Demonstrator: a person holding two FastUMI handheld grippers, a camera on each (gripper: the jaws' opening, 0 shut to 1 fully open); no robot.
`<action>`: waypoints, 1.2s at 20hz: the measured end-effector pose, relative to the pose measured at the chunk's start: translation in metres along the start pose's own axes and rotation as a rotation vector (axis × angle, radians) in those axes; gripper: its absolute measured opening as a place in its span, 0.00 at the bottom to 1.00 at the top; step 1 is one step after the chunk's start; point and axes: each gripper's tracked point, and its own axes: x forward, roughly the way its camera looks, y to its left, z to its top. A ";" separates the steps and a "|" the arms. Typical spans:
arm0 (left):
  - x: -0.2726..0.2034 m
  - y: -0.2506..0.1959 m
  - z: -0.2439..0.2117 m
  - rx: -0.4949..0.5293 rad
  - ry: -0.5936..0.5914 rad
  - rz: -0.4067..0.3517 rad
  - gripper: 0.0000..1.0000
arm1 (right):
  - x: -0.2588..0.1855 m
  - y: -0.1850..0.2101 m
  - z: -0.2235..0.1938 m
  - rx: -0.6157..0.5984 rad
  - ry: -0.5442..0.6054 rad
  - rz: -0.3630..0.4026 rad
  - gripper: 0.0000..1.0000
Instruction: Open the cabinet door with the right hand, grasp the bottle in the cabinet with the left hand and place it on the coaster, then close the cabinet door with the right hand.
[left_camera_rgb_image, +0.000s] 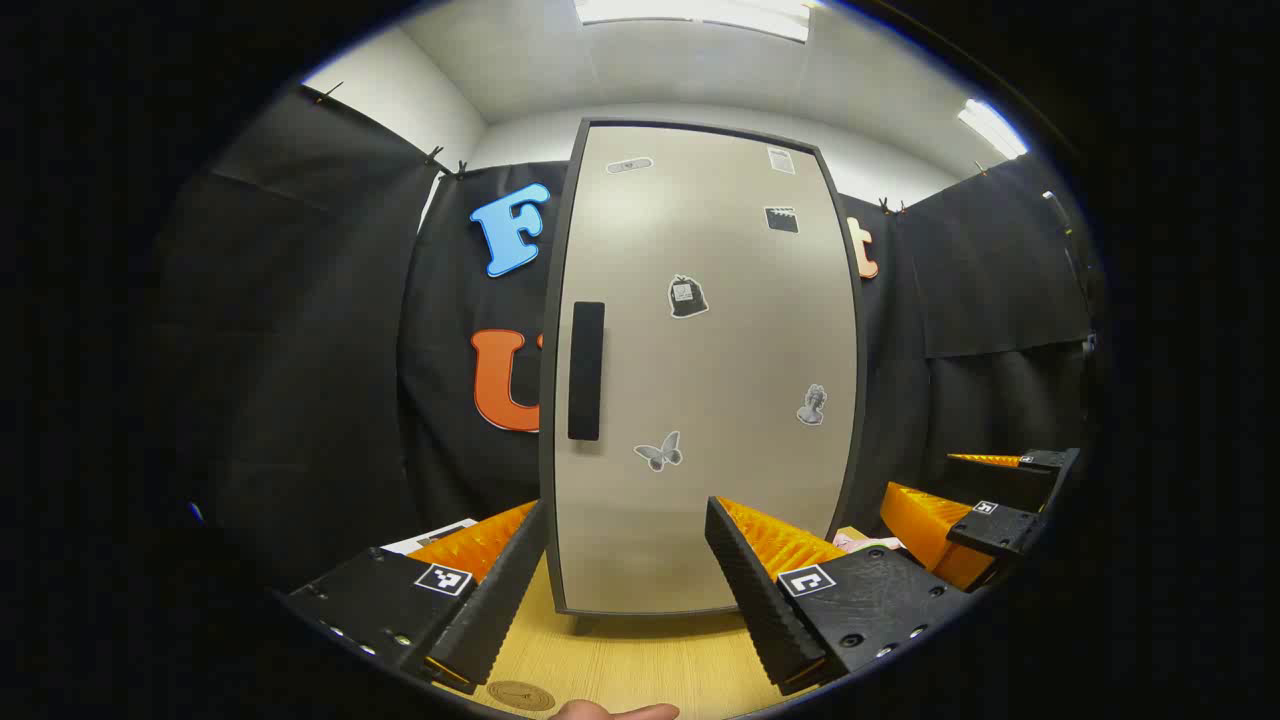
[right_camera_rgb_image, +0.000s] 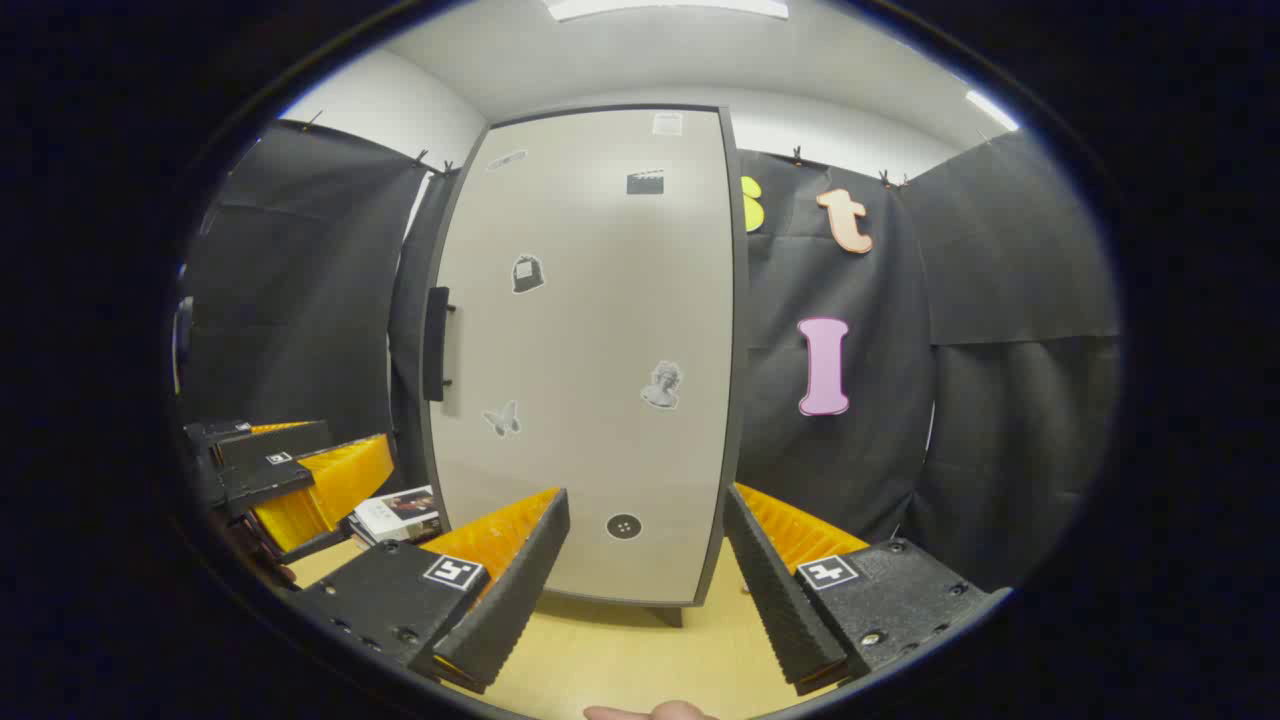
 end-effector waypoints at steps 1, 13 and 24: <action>0.000 0.000 0.001 -0.001 -0.001 0.001 0.95 | 0.001 0.000 0.000 -0.002 0.001 0.001 0.99; -0.001 -0.001 -0.001 -0.005 0.007 -0.001 0.95 | 0.001 0.007 -0.003 0.005 0.020 0.038 0.99; -0.021 0.028 0.002 0.021 -0.006 0.058 0.95 | 0.026 0.102 0.027 0.009 -0.004 0.386 0.99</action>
